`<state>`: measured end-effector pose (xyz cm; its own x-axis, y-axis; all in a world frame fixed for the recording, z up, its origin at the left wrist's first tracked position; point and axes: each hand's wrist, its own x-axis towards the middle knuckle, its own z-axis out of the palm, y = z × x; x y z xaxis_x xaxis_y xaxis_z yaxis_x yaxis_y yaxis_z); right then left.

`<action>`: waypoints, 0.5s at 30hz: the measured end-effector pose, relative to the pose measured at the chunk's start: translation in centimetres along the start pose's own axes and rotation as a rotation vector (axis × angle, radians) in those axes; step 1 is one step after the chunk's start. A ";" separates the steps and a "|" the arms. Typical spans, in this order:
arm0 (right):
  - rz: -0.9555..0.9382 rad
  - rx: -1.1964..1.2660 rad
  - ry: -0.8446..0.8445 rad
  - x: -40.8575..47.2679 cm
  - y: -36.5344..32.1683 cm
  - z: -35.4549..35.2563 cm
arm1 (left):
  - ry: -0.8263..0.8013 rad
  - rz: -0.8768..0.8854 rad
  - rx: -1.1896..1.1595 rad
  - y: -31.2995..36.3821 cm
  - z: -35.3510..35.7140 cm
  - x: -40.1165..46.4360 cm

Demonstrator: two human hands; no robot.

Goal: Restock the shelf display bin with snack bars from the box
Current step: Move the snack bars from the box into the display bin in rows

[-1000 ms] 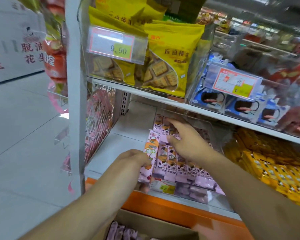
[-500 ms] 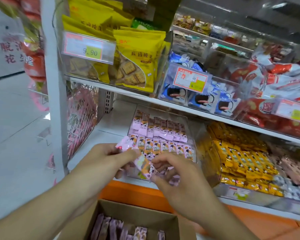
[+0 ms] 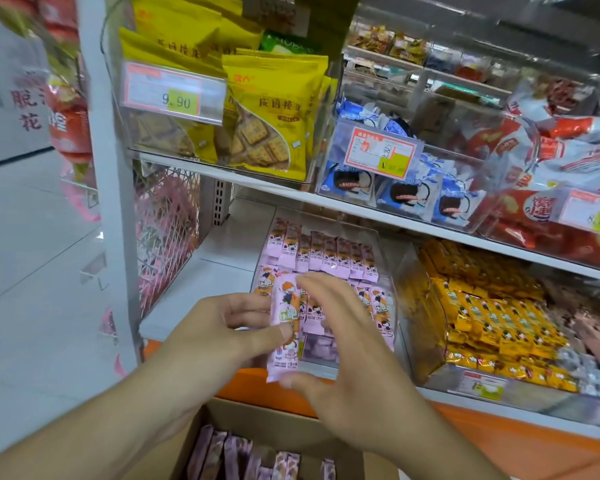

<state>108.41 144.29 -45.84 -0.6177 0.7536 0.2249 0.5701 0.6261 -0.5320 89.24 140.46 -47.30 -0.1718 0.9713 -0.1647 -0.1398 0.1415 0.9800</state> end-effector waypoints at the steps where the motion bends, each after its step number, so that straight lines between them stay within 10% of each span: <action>1: -0.030 -0.025 -0.006 0.1 0.2 0.1 | 0.024 0.002 0.017 -0.2 0.0 0.2; 15: -0.001 0.011 0.096 1.0 1.8 1.0 | -0.077 0.066 0.221 -0.6 -0.2 1.2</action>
<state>108.22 145.97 -47.38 -0.5632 0.7692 0.3020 0.5634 0.6248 -0.5406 88.94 141.50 -48.14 -0.0970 0.9904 -0.0989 0.0872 0.1075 0.9904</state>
